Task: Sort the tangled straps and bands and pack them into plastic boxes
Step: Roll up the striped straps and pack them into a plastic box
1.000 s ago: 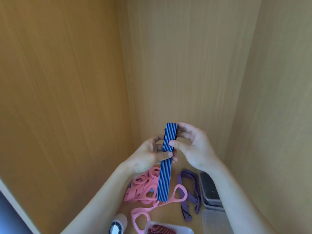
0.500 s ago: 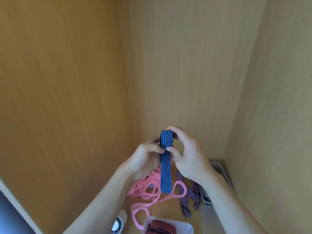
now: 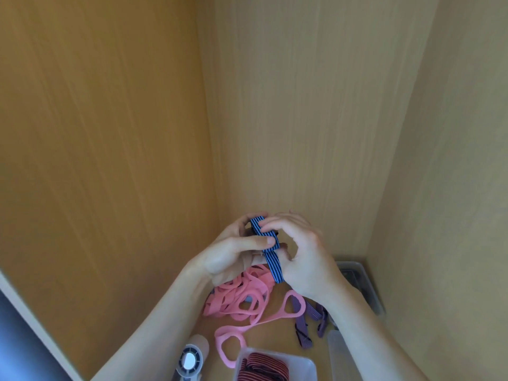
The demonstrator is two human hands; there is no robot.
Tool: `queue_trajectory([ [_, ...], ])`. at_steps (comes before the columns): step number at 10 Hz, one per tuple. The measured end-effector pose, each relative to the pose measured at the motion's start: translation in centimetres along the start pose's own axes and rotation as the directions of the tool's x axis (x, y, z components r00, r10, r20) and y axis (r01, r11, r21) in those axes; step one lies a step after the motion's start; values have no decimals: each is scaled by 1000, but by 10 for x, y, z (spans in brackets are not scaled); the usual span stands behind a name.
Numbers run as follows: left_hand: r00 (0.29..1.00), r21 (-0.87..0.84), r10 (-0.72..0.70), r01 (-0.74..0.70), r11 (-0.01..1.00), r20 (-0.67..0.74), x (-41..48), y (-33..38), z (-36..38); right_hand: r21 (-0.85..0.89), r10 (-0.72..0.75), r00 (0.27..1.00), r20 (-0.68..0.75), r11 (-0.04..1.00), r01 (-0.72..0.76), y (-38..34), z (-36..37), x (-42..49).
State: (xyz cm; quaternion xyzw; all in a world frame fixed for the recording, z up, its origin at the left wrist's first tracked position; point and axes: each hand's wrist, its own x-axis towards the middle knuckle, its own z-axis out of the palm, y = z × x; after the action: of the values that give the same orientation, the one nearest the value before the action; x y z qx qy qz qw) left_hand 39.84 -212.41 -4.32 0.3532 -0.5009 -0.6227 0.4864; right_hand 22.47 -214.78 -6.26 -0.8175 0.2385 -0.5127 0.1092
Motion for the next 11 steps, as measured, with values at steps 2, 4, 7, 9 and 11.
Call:
queue_trajectory([
  [2,997,-47,-44,46,998,58,-1,-5,-6,79,182,980,84,979,-189,-5,-9,-5],
  [4,978,22,-70,67,998,195,-5,-22,-8,170,424,897,123,882,-440,4,-12,-12],
  [7,965,134,-178,154,979,190,-22,-57,-11,296,601,738,307,676,-674,15,10,-44],
  [9,958,165,-270,252,954,98,-33,-77,-17,254,645,722,249,676,-692,11,14,-66],
  [11,953,232,-296,274,933,62,-51,-99,-27,250,703,670,238,622,-742,3,20,-100],
])
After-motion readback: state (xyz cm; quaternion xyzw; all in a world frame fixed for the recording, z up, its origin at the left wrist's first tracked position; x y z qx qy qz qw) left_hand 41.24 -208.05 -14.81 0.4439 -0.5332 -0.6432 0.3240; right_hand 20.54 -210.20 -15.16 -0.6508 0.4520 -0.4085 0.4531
